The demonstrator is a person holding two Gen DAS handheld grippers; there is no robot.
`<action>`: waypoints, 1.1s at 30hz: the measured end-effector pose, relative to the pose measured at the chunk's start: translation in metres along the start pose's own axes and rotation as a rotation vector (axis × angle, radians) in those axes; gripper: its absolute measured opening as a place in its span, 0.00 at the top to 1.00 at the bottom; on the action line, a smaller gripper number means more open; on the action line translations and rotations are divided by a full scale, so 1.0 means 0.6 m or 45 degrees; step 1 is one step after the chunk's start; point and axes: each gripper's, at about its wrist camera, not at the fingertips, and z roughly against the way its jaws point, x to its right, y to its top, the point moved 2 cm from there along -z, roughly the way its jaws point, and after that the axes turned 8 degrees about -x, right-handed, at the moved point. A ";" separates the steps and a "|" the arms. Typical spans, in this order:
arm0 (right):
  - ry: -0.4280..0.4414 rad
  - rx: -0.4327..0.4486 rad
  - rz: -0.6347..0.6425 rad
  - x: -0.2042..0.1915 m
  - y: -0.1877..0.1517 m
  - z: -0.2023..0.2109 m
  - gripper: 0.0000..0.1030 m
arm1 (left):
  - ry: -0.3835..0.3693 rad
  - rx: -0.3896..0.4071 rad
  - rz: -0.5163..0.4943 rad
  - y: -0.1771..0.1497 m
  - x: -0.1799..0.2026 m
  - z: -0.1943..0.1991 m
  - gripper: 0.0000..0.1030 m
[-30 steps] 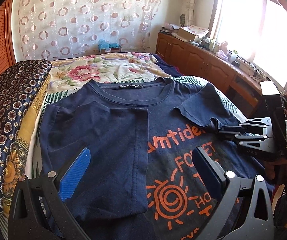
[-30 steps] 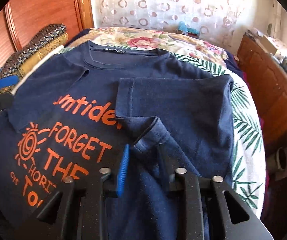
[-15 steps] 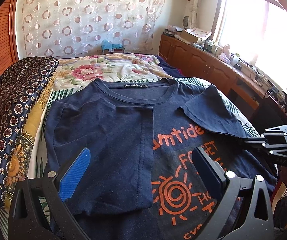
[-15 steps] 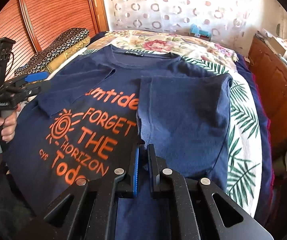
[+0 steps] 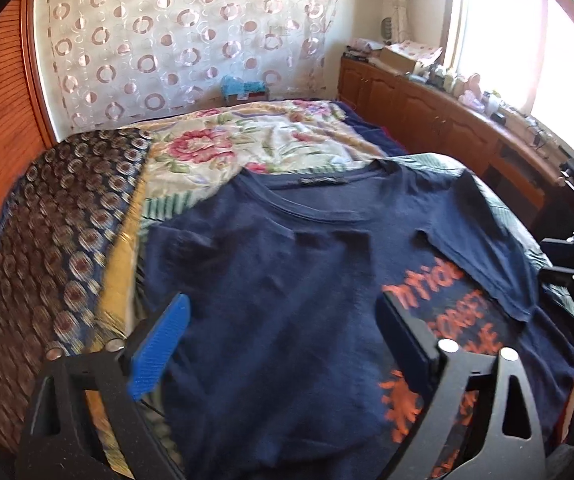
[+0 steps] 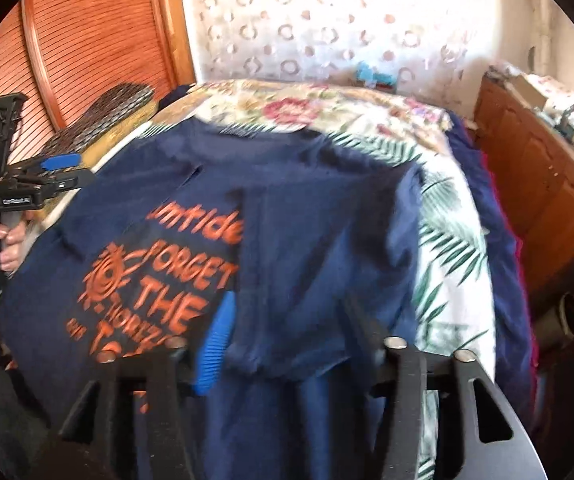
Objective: Fold small clothes
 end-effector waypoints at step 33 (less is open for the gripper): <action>0.042 0.059 -0.103 0.123 0.099 -0.114 0.42 | 0.230 -0.494 0.019 0.117 -0.116 -0.186 0.52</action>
